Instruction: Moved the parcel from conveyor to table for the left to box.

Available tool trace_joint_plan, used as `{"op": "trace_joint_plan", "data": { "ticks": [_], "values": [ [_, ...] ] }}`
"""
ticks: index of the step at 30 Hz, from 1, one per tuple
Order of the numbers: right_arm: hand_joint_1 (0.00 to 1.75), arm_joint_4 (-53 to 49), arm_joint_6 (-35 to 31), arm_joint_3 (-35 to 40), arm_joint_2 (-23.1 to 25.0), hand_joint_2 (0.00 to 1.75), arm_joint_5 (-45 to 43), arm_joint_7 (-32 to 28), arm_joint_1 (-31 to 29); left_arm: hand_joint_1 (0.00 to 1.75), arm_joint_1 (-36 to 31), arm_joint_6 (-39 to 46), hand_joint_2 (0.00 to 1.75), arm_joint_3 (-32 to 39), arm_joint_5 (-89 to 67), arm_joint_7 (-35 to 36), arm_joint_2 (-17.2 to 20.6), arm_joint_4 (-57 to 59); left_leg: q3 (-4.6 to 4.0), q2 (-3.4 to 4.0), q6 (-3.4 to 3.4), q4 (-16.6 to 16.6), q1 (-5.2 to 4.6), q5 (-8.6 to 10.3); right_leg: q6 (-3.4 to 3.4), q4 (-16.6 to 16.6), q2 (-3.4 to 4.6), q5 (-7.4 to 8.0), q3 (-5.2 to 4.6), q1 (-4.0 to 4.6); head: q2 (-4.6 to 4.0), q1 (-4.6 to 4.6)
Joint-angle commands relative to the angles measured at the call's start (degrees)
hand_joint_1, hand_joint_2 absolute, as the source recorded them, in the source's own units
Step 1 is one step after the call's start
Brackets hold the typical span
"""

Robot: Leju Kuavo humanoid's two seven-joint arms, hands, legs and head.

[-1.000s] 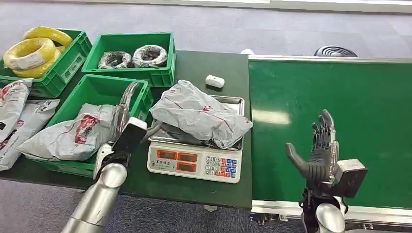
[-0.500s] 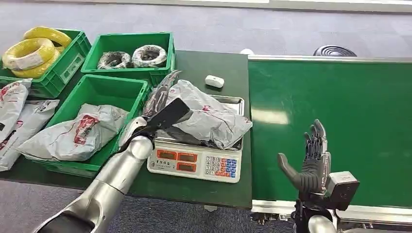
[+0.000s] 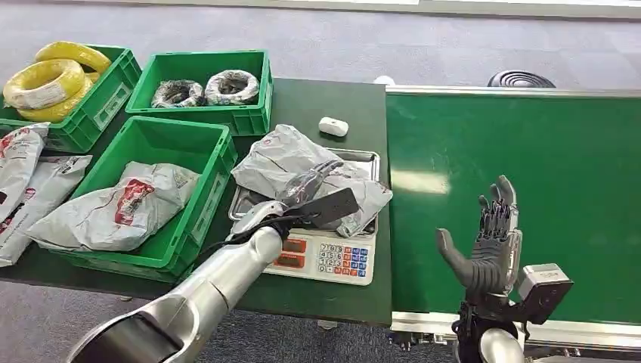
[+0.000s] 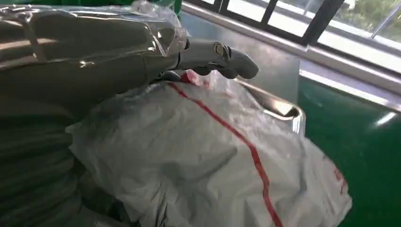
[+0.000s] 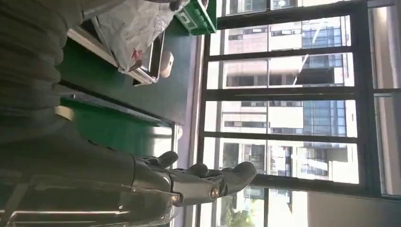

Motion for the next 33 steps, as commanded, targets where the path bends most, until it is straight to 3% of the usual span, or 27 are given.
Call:
{"op": "trace_joint_plan", "data": {
  "ticks": [1,10,14,22,23,27,28,33],
  "values": [
    [0.00,1.41,0.35,-1.41,0.74,1.75,0.17,-0.32,-1.79,1.75,-0.73,0.13,1.75,-11.04,0.80,2.40,-0.77,9.43,0.07,0.03,0.02,-0.08,-0.02,0.03,0.00,-0.10,0.00,0.04,0.08,-0.02,0.00,0.02],
    [0.00,2.09,0.39,-0.25,0.41,1.75,0.36,-0.41,-1.93,1.75,-3.01,5.57,1.75,-5.45,3.50,-0.13,1.45,8.24,0.04,0.15,-0.02,-0.07,-0.02,0.03,-0.03,-0.06,0.12,0.07,0.02,-0.01,0.00,0.02],
    [0.00,3.06,0.34,0.31,0.26,1.75,0.32,-0.41,-2.38,1.75,-4.23,11.29,1.75,0.67,7.20,-3.81,3.48,5.26,0.02,0.17,-0.02,0.00,0.00,-0.01,-0.02,0.01,0.16,0.04,0.00,0.01,0.00,0.00],
    [0.00,3.22,0.30,0.33,0.18,1.75,0.21,-0.44,-2.40,1.75,-4.54,10.51,1.75,1.06,7.36,-3.79,3.71,4.82,-0.01,0.15,0.00,-0.03,0.01,0.02,0.00,-0.01,0.11,0.06,-0.01,0.02,0.00,0.00],
    [0.00,3.18,0.26,0.40,0.11,1.75,0.16,-0.45,-2.35,1.75,-4.23,13.27,1.75,2.88,8.61,-5.48,3.94,3.44,-0.02,0.16,0.01,0.00,0.03,0.00,0.00,0.00,0.13,0.05,0.00,0.04,0.00,0.02],
    [0.00,3.55,-0.34,0.68,-0.26,1.75,-0.46,-0.61,-2.02,1.75,-5.45,16.62,1.75,8.21,12.36,-9.53,7.97,-4.27,-0.10,0.19,-0.02,0.04,0.03,0.00,-0.02,0.07,0.17,0.05,-0.11,0.03,0.00,0.00],
    [0.00,3.75,-0.42,0.70,-0.38,1.75,-0.49,-0.63,-1.99,1.75,-5.48,20.80,1.75,7.78,9.57,-10.74,9.74,-7.73,-0.10,0.24,-0.03,0.02,0.02,0.01,-0.03,0.06,0.21,0.08,-0.13,0.02,0.00,0.02],
    [0.00,4.20,-0.66,0.41,-0.76,1.75,-0.80,-0.73,-1.59,1.75,-6.96,25.08,1.75,11.42,3.18,-3.66,14.65,-18.19,-0.12,0.22,-0.04,0.04,0.04,0.01,-0.05,0.09,0.18,0.05,-0.17,0.05,0.00,0.00]
  ]
}}
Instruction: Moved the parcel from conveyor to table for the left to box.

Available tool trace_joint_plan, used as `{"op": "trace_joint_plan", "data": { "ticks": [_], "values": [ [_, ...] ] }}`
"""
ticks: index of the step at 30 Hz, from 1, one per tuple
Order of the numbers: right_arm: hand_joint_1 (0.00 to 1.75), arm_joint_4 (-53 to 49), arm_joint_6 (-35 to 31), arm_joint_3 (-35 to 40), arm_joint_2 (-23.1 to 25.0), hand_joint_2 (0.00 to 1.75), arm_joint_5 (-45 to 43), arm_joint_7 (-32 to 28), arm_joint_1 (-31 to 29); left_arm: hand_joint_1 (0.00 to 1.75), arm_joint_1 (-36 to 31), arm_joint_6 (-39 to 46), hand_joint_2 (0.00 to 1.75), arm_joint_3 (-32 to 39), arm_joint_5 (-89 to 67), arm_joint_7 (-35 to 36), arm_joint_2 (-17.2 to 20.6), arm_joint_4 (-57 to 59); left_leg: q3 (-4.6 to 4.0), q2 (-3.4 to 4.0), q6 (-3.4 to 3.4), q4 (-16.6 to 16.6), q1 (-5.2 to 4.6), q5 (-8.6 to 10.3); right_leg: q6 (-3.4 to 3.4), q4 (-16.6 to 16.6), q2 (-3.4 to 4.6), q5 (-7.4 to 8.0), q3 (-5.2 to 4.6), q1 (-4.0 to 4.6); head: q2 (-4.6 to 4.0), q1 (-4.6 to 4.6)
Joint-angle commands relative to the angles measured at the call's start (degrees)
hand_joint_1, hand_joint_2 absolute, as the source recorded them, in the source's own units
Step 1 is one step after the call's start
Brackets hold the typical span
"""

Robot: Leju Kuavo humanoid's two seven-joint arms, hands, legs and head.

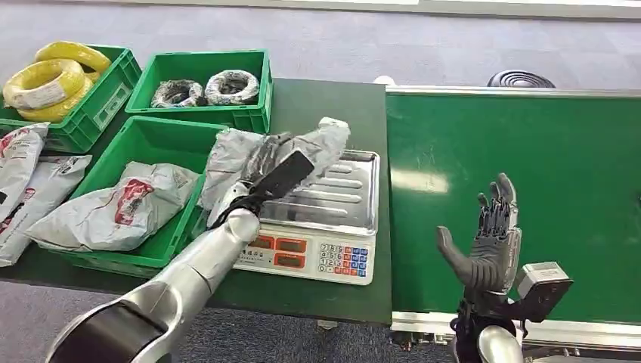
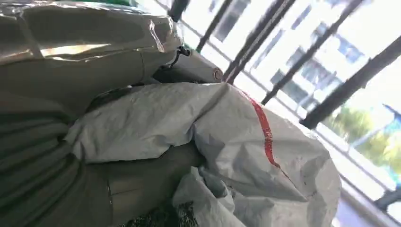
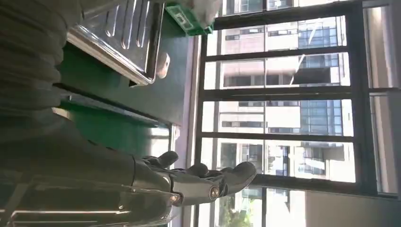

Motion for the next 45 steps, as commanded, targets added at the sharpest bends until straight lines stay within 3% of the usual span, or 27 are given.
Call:
{"op": "trace_joint_plan", "data": {
  "ticks": [1,7,11,12,19,23,27,28,31,32,33,35,36,38,40,43,45],
  "values": [
    [0.00,3.59,-0.50,0.34,-1.13,1.75,-0.47,-0.27,-0.78,1.75,-4.38,5.10,1.75,7.52,-7.08,6.56,9.97,-16.17,-0.09,0.24,-0.04,0.03,0.02,0.00,-0.05,0.06,0.20,0.06,-0.17,0.03,0.00,0.00],
    [0.00,2.74,-1.87,-0.35,-1.15,1.75,-1.04,0.09,1.06,1.75,-6.88,12.12,1.75,9.59,-16.03,11.87,13.03,-10.84,0.01,0.33,-0.01,-0.06,0.04,0.01,-0.03,-0.02,0.25,0.08,-0.10,0.06,0.00,0.00],
    [0.00,1.80,-2.31,-0.18,-1.36,1.75,-1.17,0.10,2.27,1.75,-8.67,12.16,1.75,10.55,-18.48,13.30,13.83,-5.65,-0.01,0.23,-0.02,0.00,0.05,-0.01,-0.03,0.03,0.16,0.02,-0.07,0.06,0.00,0.02],
    [0.00,1.64,-2.43,-0.07,-1.45,1.75,-1.20,0.11,2.36,1.75,-9.14,11.48,1.75,11.33,-18.04,13.27,13.54,-4.15,0.01,0.25,-0.01,-0.05,0.04,0.01,-0.04,-0.01,0.17,0.04,-0.06,0.05,0.00,0.02],
    [0.00,-0.30,-3.54,1.23,-1.36,1.75,-1.05,1.19,3.48,1.75,-13.50,-1.26,1.75,9.57,-27.64,30.35,16.00,13.99,0.02,0.19,-0.02,-0.01,0.02,0.00,-0.03,0.05,0.12,0.00,-0.04,0.03,0.00,0.02],
    [0.00,-0.54,-3.60,1.27,-1.37,1.75,-1.05,1.34,3.57,1.75,-12.80,-0.96,1.75,9.70,-27.74,30.22,16.28,13.84,0.06,0.23,-0.02,-0.08,0.01,0.01,-0.04,-0.01,0.17,0.02,-0.03,0.03,0.00,0.00],
    [0.00,0.23,-3.44,1.82,-1.39,1.75,-1.11,1.92,2.64,1.73,-12.73,-5.84,1.75,8.49,-30.78,37.39,17.23,15.84,-0.03,0.17,-0.01,0.00,0.03,-0.01,-0.03,0.06,0.12,-0.01,-0.12,0.04,0.00,0.00],
    [0.00,0.72,-3.42,2.12,-1.49,1.75,-1.08,2.06,2.12,1.61,-12.50,-8.80,1.75,8.96,-30.78,38.60,17.49,16.33,0.00,0.19,-0.01,-0.02,0.04,-0.02,-0.03,0.03,0.14,0.00,-0.08,0.05,0.00,0.02],
    [0.00,1.32,-3.41,2.49,-1.27,1.75,-1.09,2.66,0.85,1.69,-11.02,-8.07,1.75,9.36,-32.28,41.45,19.37,16.42,-0.01,0.34,-0.02,-0.04,0.03,0.02,-0.04,0.01,0.28,0.07,-0.12,0.04,0.00,0.02],
    [0.00,1.27,-3.45,2.49,-1.17,1.75,-1.10,2.96,0.66,1.54,-10.58,-7.62,1.75,9.93,-32.29,41.26,19.82,16.34,-0.01,0.35,-0.02,-0.06,0.03,0.02,-0.04,0.00,0.30,0.07,-0.12,0.04,0.00,0.04],
    [0.00,1.19,-3.49,2.46,-1.12,1.75,-1.11,3.16,0.53,0.86,-10.29,-7.34,1.75,10.49,-32.31,41.00,20.28,16.33,-0.04,0.34,-0.02,-0.04,0.02,0.01,-0.04,0.04,0.29,0.06,-0.15,0.03,-0.02,0.00],
    [0.00,0.87,-3.68,2.25,-0.97,1.75,-1.13,3.53,0.57,0.23,-9.30,1.74,1.75,13.02,-32.25,37.86,20.97,14.20,-0.04,0.35,-0.03,-0.07,0.02,0.02,-0.05,0.03,0.30,0.06,-0.15,0.04,0.00,0.02],
    [0.00,0.77,-3.70,2.23,-0.96,1.75,-1.13,3.53,0.69,0.00,-9.44,1.58,1.75,13.15,-32.25,37.70,21.06,14.23,0.01,0.42,-0.04,-0.13,0.01,0.03,-0.06,-0.01,0.36,0.08,-0.13,0.03,0.00,0.02],
    [0.00,0.56,-3.89,1.90,-0.72,1.75,-1.13,3.74,1.09,0.00,-9.00,4.28,1.75,18.97,-26.87,28.78,19.73,11.85,-0.06,0.22,-0.03,-0.02,0.03,0.00,-0.04,0.06,0.19,0.00,-0.12,0.04,0.00,0.02],
    [0.00,0.72,-4.08,1.39,-0.61,1.75,-1.10,3.70,1.55,0.00,-9.43,4.40,1.75,21.70,-24.24,25.15,18.31,10.56,-0.08,0.16,-0.03,-0.03,0.04,0.00,-0.04,0.04,0.11,-0.01,-0.12,0.06,0.00,0.02],
    [0.00,0.53,-3.65,0.51,-0.31,1.75,-1.15,3.64,2.69,0.00,-7.80,6.75,1.75,28.23,-14.27,11.92,15.94,4.16,-0.14,0.01,-0.01,0.00,0.07,0.03,-0.03,0.02,-0.05,-0.01,-0.11,0.08,0.00,0.04],
    [0.00,0.33,-3.32,-0.10,-0.17,1.75,-1.15,3.44,3.55,0.00,-5.48,5.23,1.75,29.07,-9.76,7.53,15.44,-1.49,-0.16,-0.01,0.00,-0.01,0.05,0.04,-0.01,0.00,-0.08,-0.01,-0.13,0.06,0.00,0.02]
  ]
}}
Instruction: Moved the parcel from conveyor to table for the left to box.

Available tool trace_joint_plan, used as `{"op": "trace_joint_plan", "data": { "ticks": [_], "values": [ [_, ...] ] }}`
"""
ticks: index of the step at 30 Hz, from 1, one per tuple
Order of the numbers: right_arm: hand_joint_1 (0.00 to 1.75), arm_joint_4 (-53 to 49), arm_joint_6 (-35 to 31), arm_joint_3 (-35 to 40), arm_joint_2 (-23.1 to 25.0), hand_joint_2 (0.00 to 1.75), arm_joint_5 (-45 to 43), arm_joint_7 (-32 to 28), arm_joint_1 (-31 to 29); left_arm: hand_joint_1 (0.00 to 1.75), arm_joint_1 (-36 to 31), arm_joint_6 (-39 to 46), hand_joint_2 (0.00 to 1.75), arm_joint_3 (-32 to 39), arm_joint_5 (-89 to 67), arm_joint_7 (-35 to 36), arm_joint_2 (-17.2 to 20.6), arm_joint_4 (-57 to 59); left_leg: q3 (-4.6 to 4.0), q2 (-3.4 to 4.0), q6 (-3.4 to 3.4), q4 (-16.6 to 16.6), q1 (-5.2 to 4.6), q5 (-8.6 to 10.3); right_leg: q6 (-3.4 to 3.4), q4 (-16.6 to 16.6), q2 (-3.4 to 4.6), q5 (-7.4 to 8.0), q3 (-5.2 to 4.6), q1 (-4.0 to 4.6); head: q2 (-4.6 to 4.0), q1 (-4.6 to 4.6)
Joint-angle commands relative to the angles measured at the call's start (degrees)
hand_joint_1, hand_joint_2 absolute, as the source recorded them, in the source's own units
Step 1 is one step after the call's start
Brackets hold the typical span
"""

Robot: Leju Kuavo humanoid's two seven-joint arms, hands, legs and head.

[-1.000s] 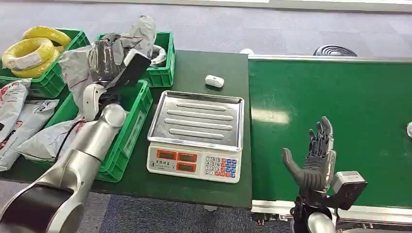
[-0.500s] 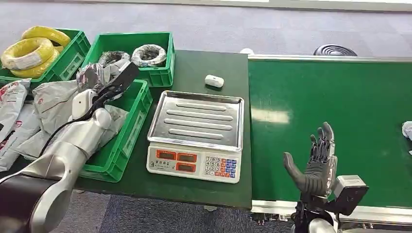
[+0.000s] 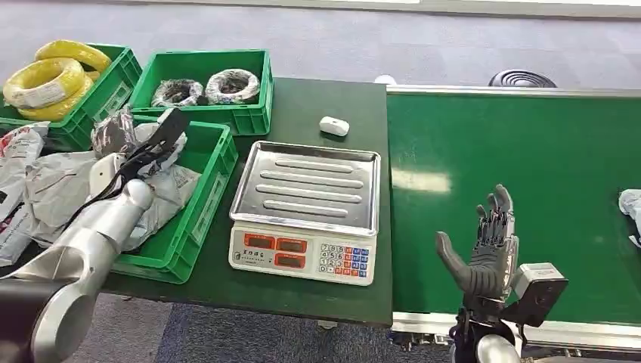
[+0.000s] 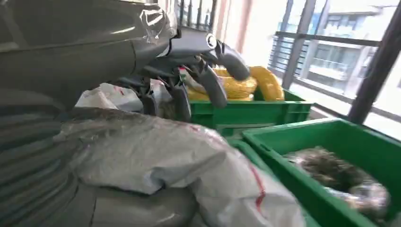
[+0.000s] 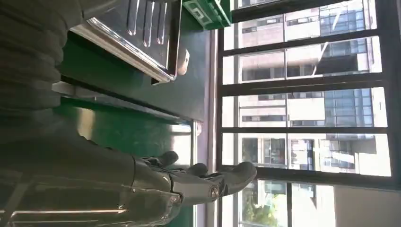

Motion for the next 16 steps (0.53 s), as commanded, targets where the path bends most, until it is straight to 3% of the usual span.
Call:
{"op": "trace_joint_plan", "data": {
  "ticks": [1,5,9,11,13,16],
  "values": [
    [0.00,0.75,0.66,-1.81,0.63,1.75,-0.17,-0.10,1.46,0.00,3.69,3.74,1.75,12.76,14.25,-20.54,-3.66,-14.23,-0.02,-0.06,0.03,-0.02,0.04,0.02,0.02,-0.10,-0.09,0.03,0.06,0.04,0.02,0.00],
    [0.00,-1.51,0.55,-3.76,2.26,1.75,0.06,-0.82,3.37,0.00,11.64,6.16,1.75,7.90,13.25,-22.84,-3.97,-28.79,0.02,0.02,0.00,-0.04,-0.02,0.00,-0.01,-0.06,0.01,0.01,0.02,-0.03,0.02,-0.02],
    [0.00,-3.74,1.62,-6.24,3.83,1.75,1.33,-1.24,5.81,0.00,23.94,1.15,1.75,2.64,18.22,-23.52,-4.51,-47.48,0.15,-0.05,0.01,-0.19,-0.07,0.02,-0.01,-0.19,-0.06,-0.02,0.15,-0.07,0.02,-0.04],
    [0.00,-4.33,2.90,-7.41,3.96,1.75,1.13,-1.55,6.85,0.00,31.03,-5.96,1.75,2.22,29.80,-27.18,-4.72,-56.10,0.08,0.00,0.01,-0.08,-0.05,-0.02,0.00,-0.12,0.01,-0.02,0.06,-0.05,0.02,-0.04],
    [0.00,-4.50,4.45,-8.21,4.28,1.75,1.21,-2.04,7.76,0.00,40.85,-9.22,1.75,0.86,38.28,-35.78,-4.30,-65.08,0.12,0.07,0.03,-0.13,-0.08,-0.06,0.01,-0.15,0.07,-0.04,0.08,-0.08,0.00,0.00],
    [0.00,-4.53,5.37,-8.58,4.42,1.75,1.55,-2.52,8.40,0.00,50.70,-11.11,1.75,-0.23,42.86,-39.73,-3.09,-70.94,0.37,0.37,0.01,-0.31,-0.13,-0.14,0.01,-0.30,0.36,-0.03,0.23,-0.12,0.02,0.00]
  ]
}}
